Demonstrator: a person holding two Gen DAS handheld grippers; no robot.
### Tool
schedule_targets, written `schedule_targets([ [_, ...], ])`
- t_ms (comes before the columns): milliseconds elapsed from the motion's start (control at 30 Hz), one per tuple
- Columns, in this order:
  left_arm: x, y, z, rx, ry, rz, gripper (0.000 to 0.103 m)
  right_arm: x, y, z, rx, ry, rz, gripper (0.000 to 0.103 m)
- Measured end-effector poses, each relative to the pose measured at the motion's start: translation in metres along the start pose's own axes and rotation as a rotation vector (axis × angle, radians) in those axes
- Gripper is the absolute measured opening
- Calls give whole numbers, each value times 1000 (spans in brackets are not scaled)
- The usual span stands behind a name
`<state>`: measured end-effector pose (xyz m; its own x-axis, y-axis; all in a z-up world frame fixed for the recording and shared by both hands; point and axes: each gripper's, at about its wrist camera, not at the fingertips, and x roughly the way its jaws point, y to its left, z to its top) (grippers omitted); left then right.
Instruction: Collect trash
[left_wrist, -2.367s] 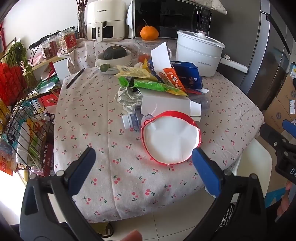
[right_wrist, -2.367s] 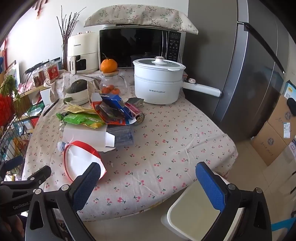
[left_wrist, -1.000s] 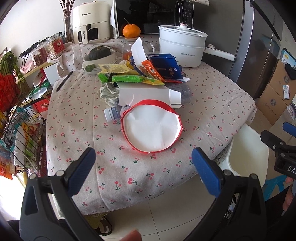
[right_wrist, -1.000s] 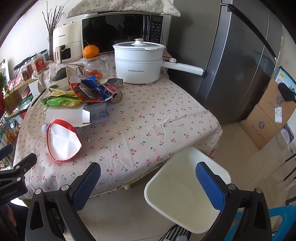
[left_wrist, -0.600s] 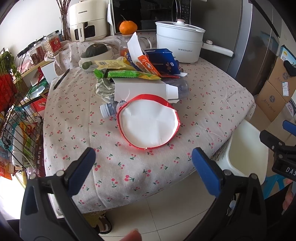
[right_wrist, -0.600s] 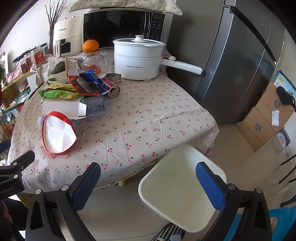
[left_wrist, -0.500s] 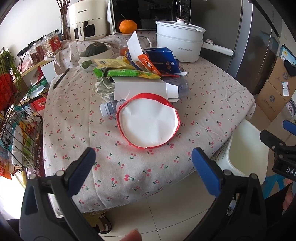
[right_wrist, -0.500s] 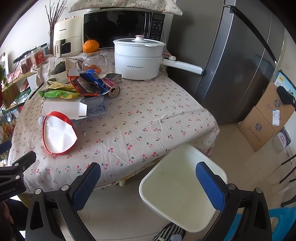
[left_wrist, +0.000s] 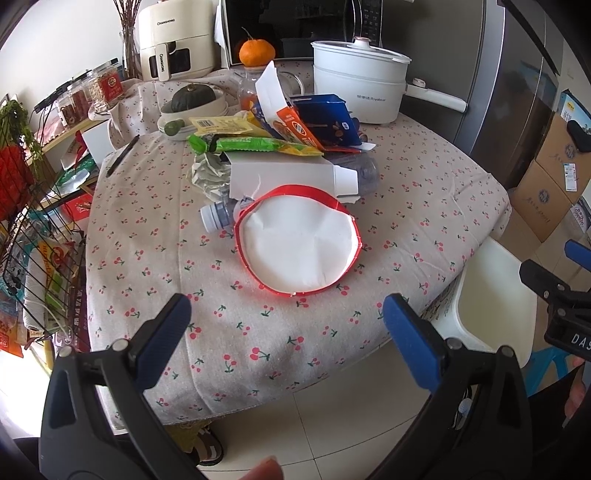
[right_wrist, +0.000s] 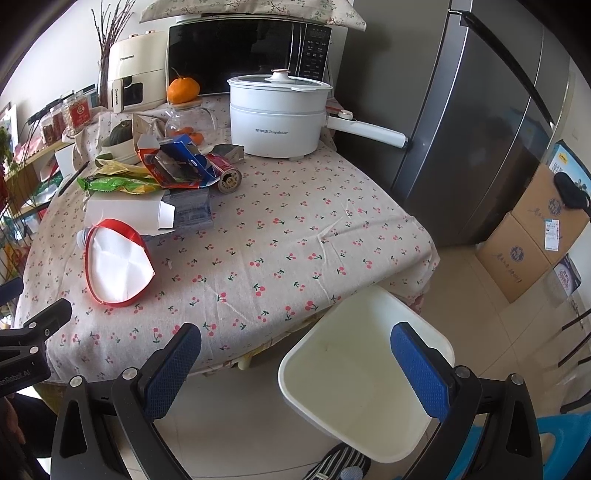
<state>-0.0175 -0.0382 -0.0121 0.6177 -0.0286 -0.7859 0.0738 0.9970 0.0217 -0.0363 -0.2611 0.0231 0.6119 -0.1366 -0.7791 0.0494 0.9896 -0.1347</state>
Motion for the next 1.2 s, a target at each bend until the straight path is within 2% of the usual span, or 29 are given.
schedule_targets([
  [867,4,7,1,-5,-1,5,103,3,-2,2,19,-2,10,103],
  [1133,24,12,2,13,67,-26,103,2,-6,8,20,-25,6,103],
  [1200,29,17,4,12,92,-59,103,4,-7,13,16,-22,19,103],
])
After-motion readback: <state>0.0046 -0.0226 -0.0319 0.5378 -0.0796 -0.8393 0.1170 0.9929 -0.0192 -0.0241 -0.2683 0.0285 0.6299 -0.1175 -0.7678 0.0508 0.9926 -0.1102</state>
